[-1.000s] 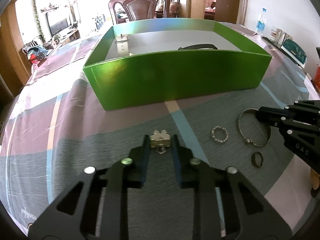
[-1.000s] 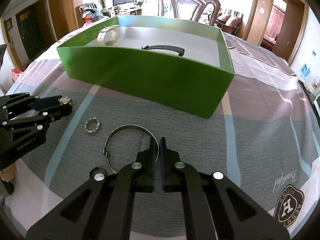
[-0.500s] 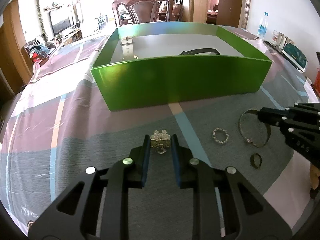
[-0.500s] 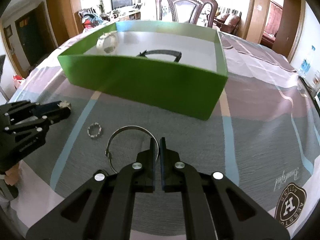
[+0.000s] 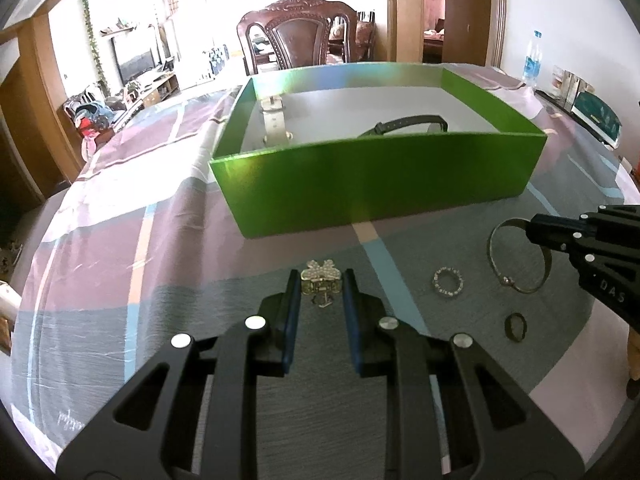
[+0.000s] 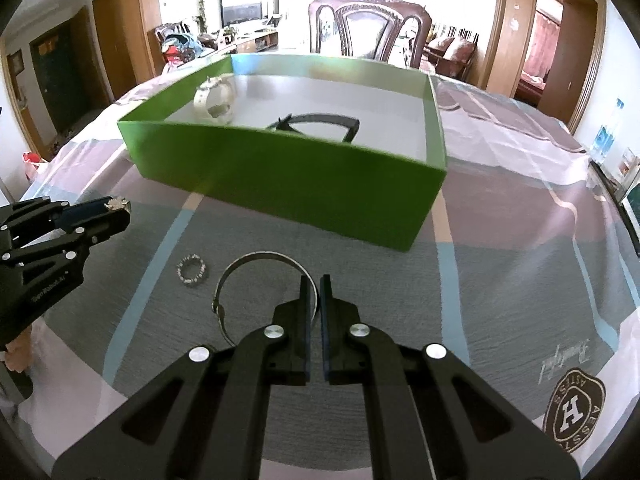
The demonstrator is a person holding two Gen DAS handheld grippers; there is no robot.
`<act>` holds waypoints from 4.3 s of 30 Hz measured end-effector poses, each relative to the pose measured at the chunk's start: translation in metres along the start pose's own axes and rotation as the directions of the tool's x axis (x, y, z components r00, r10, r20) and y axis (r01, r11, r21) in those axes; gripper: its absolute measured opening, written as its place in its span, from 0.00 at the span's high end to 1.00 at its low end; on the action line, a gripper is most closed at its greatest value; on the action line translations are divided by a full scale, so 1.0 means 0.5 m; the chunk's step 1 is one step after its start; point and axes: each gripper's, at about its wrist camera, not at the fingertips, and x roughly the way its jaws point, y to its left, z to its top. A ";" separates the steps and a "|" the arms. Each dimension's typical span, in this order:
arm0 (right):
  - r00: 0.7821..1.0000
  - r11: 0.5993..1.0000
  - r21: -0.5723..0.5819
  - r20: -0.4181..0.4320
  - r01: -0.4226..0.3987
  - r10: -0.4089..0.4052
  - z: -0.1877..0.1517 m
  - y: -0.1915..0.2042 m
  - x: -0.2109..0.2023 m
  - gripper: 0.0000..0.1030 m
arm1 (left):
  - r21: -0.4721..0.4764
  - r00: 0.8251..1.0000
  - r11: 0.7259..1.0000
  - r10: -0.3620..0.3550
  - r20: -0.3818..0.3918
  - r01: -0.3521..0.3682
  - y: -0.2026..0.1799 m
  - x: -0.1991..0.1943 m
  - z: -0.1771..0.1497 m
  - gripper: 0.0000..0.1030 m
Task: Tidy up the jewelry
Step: 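Carry the flower charm and bangle into the green box while opening both tools, then move the left tool over the silver bead ring while the right tool moves over the black ring, then grasp the silver bead ring with the left tool while the right tool grasps the black ring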
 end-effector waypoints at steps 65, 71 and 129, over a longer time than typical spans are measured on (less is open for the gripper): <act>0.978 0.985 -0.121 -0.181 -0.122 0.099 0.027 0.047 0.058 0.78 | 0.170 0.979 0.975 -0.114 -0.167 0.142 -0.099 0.051 0.033 0.37; 0.982 0.982 -0.135 -0.149 -0.133 0.113 0.022 0.052 0.058 0.78 | 0.156 0.978 0.978 -0.112 -0.177 0.141 -0.089 0.057 0.032 0.35; 0.996 0.992 -0.103 -0.051 -0.073 0.068 0.002 0.024 0.049 0.68 | 0.059 0.991 0.998 0.026 -0.130 -0.018 -0.052 0.073 0.029 0.47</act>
